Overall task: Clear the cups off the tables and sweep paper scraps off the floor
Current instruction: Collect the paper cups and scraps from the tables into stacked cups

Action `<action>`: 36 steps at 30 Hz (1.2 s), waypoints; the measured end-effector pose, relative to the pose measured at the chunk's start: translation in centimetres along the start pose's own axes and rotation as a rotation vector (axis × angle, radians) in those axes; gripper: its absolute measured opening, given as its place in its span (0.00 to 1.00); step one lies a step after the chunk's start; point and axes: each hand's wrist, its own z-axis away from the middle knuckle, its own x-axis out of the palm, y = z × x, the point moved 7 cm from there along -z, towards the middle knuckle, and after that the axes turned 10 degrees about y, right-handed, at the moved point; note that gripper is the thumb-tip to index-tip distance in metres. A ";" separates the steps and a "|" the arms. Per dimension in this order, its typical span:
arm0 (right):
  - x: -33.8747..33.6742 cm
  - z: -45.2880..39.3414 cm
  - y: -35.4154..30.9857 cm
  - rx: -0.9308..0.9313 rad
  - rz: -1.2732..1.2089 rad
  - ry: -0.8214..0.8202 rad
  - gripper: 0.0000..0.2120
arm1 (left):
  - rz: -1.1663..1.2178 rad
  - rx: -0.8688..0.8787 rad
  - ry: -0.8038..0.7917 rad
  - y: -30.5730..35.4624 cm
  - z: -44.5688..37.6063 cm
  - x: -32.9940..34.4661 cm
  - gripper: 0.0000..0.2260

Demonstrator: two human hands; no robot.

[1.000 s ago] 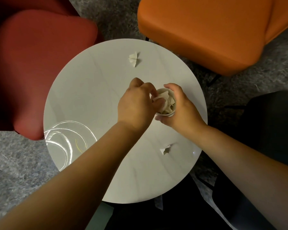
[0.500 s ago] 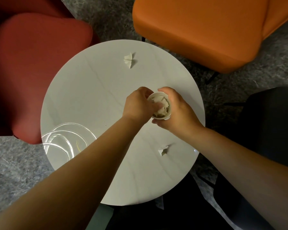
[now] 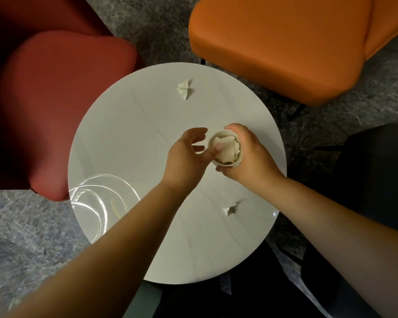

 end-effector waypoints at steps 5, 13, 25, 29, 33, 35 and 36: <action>-1.6 0.8 0.4 -0.012 -0.012 0.035 0.41 | -0.020 -0.106 0.138 -4.5 2.3 -1.0 0.06; -2.9 1.8 1.3 0.006 0.020 0.042 0.42 | -0.345 -0.044 -0.318 -9.5 8.5 7.2 0.13; -2.7 2.2 1.7 0.008 0.011 0.035 0.42 | -0.338 -0.072 -0.117 -10.2 7.3 6.2 0.03; -2.6 1.8 1.2 0.001 -0.009 0.026 0.41 | -0.156 -0.153 0.180 -7.6 4.8 1.8 0.04; -1.9 1.1 1.0 -0.012 -0.014 0.014 0.42 | 0.063 0.029 0.404 -1.6 3.2 -1.7 0.07; -1.6 0.9 0.9 -0.018 -0.012 0.023 0.42 | 0.111 0.143 0.400 1.4 3.2 -2.0 0.11; -1.4 0.7 0.8 -0.020 -0.021 0.022 0.42 | 0.108 0.182 0.365 2.4 3.2 -1.7 0.13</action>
